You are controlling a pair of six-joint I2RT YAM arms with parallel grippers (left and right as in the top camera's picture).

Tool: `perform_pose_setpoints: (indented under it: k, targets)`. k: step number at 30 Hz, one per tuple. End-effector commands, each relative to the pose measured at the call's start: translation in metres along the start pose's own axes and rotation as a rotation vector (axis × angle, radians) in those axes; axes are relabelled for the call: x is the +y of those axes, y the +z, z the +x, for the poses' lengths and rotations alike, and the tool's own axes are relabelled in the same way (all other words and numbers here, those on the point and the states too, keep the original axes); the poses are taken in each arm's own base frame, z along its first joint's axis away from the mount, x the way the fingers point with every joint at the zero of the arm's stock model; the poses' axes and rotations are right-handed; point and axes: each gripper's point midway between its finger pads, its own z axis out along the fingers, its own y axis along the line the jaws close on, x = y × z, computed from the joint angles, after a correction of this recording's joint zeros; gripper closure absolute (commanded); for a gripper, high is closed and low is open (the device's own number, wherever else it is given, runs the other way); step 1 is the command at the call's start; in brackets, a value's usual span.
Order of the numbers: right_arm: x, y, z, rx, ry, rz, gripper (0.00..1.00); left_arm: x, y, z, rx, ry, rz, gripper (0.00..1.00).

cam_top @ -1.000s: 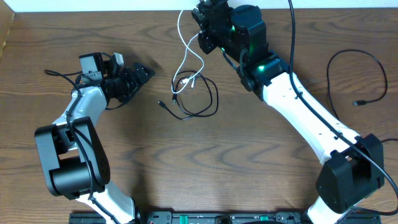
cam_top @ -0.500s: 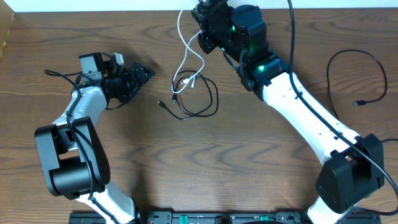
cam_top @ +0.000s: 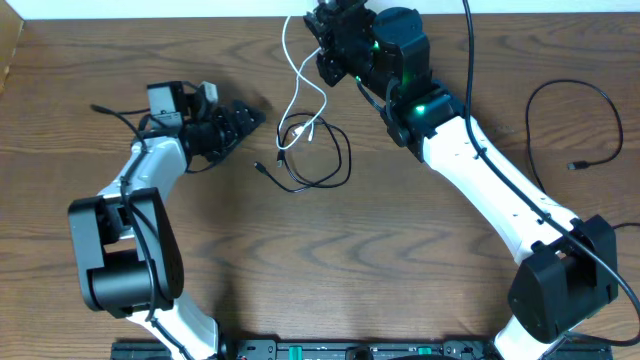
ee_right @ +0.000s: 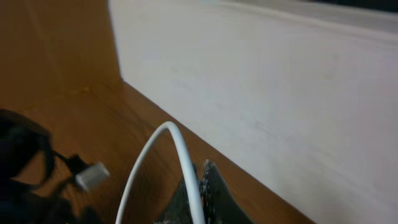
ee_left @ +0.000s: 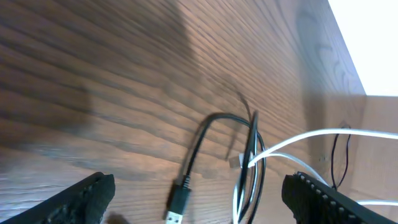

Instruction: Untangle cables

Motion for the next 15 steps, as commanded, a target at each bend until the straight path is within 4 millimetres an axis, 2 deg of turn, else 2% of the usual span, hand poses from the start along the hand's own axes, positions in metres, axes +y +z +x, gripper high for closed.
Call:
perform_pose_setpoints:
  k: [1, 2, 6, 7, 11, 15]
  targets:
    - [0.022, -0.005, -0.019, -0.053, -0.025, -0.107, 0.99, -0.002, 0.010, 0.013, 0.037, 0.010, 0.005, 0.13]
    - [0.027, -0.006, -0.022, -0.065, -0.020, -0.123, 0.99, -0.004, 0.011, 0.014, 0.040, 0.018, 0.006, 0.17]
    - [0.035, -0.005, -0.032, -0.105, -0.031, -0.140, 0.99, -0.001, 0.017, 0.015, 0.024, 0.037, -0.055, 0.47]
    - [0.036, -0.006, -0.035, -0.118, -0.035, -0.141, 0.99, 0.000, 0.018, 0.015, 0.020, 0.041, -0.069, 0.51]
    - [0.038, -0.007, -0.048, -0.170, -0.051, -0.143, 0.99, -0.003, 0.021, 0.019, 0.027, 0.053, -0.071, 0.61]
    - [0.038, -0.009, -0.058, -0.210, -0.063, -0.140, 0.99, -0.004, 0.022, 0.020, 0.030, 0.056, -0.070, 0.62]
